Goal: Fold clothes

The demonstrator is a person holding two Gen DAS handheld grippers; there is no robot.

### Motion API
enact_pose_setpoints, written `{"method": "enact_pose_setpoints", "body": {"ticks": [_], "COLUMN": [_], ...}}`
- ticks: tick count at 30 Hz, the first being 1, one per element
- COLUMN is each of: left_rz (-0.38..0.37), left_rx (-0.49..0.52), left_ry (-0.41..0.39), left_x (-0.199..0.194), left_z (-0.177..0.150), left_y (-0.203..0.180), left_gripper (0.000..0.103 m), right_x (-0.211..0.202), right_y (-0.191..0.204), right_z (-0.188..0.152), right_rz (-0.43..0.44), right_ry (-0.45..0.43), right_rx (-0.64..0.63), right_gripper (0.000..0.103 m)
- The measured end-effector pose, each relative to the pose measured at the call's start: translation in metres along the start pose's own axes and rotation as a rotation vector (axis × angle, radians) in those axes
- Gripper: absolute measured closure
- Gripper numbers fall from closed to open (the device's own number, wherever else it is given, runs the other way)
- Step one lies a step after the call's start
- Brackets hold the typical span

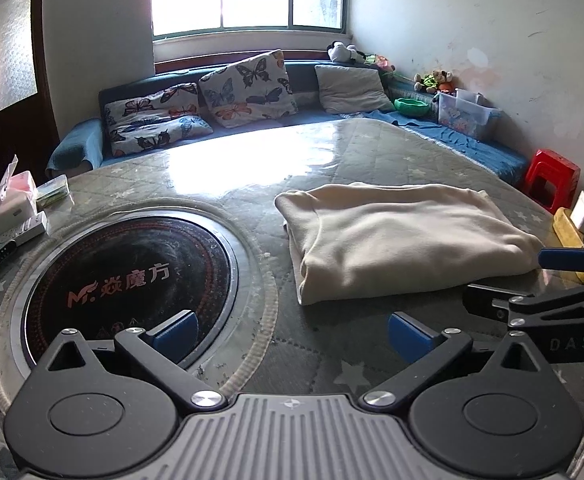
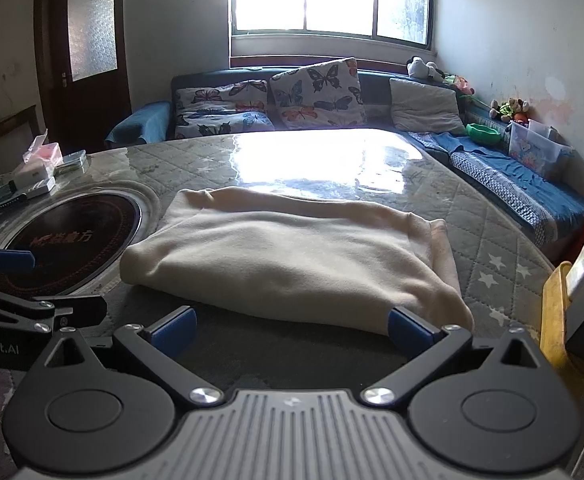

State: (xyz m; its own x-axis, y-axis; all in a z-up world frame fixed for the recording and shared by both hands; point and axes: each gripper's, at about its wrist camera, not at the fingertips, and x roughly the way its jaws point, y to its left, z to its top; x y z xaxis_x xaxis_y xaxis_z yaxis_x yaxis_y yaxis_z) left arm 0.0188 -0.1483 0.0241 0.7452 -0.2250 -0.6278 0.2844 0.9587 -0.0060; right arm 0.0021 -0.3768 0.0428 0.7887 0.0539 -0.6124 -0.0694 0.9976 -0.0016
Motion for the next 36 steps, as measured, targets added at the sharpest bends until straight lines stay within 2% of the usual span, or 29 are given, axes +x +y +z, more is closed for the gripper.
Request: {"method": "enact_pose_setpoints", "body": {"ticks": [8, 24, 36], "left_rz": [-0.014, 0.011, 0.015], "left_rx": [-0.015, -0.003, -0.011], "left_ry": [-0.017, -0.033, -0.005], "left_x": [-0.011, -0.022, -0.01], "left_z": [-0.007, -0.019, -0.025], "left_y": [-0.001, -0.003, -0.002], "left_gripper": [0.0, 0.0, 0.0], "right_x": [-0.011, -0.019, -0.01], "right_y": [0.006, 0.009, 0.008], "right_z": [-0.006, -0.013, -0.019], "right_rz": [-0.003, 0.002, -0.01], "right_ry": [-0.014, -0.03, -0.012], "right_rx": [-0.011, -0.003, 0.011], "right_gripper": [0.0, 0.0, 0.0]}}
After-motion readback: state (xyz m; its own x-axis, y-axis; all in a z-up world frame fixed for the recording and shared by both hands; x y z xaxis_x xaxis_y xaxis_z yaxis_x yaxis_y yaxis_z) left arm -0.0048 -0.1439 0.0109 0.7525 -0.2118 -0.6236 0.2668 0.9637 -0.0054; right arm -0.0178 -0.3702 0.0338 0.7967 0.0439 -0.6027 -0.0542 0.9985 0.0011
